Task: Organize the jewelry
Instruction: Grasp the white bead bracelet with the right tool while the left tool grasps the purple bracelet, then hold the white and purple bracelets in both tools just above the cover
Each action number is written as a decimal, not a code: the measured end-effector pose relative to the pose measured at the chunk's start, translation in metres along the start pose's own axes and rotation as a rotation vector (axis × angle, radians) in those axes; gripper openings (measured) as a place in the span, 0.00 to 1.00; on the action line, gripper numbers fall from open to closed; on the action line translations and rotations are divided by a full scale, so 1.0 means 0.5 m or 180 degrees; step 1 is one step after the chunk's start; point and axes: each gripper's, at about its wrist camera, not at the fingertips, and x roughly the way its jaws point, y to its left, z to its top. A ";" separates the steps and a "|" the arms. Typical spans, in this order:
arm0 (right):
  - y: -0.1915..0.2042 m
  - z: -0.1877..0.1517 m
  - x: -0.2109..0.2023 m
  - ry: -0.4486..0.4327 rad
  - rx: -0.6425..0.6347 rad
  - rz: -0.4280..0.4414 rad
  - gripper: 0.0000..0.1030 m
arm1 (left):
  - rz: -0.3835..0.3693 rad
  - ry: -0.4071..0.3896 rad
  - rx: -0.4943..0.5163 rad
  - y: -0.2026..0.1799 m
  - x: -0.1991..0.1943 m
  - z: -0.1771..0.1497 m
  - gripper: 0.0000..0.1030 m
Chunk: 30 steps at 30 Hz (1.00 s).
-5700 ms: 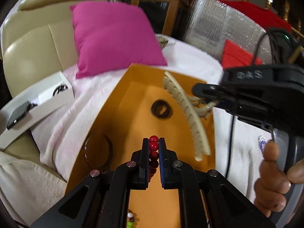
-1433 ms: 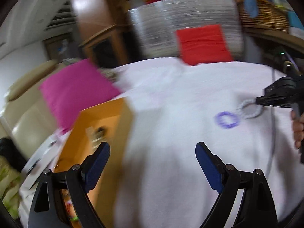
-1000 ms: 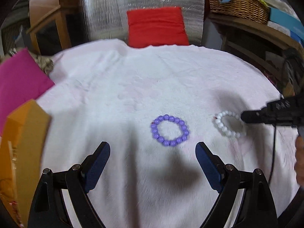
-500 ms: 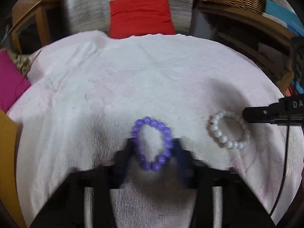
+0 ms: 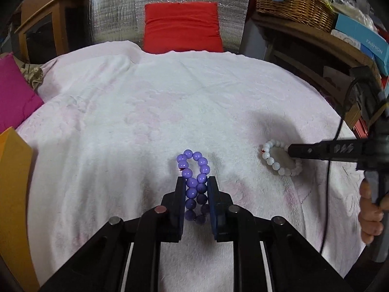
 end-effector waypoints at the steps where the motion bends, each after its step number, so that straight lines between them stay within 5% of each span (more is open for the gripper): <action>1: 0.013 -0.004 0.002 -0.0027 -0.0128 -0.0108 0.14 | -0.0007 -0.0009 -0.0008 0.003 -0.004 0.001 0.18; 6: 0.057 -0.015 -0.001 -0.0162 -0.0487 -0.0448 0.10 | 0.0047 -0.0071 0.0016 0.008 -0.028 -0.002 0.18; 22: 0.107 -0.010 -0.082 -0.0568 -0.0320 0.0119 0.10 | 0.0333 -0.0097 -0.0008 0.059 -0.059 -0.013 0.18; 30: 0.132 -0.015 -0.072 -0.0512 -0.0319 0.0233 0.10 | 0.0504 -0.0093 -0.0056 0.082 -0.057 -0.010 0.18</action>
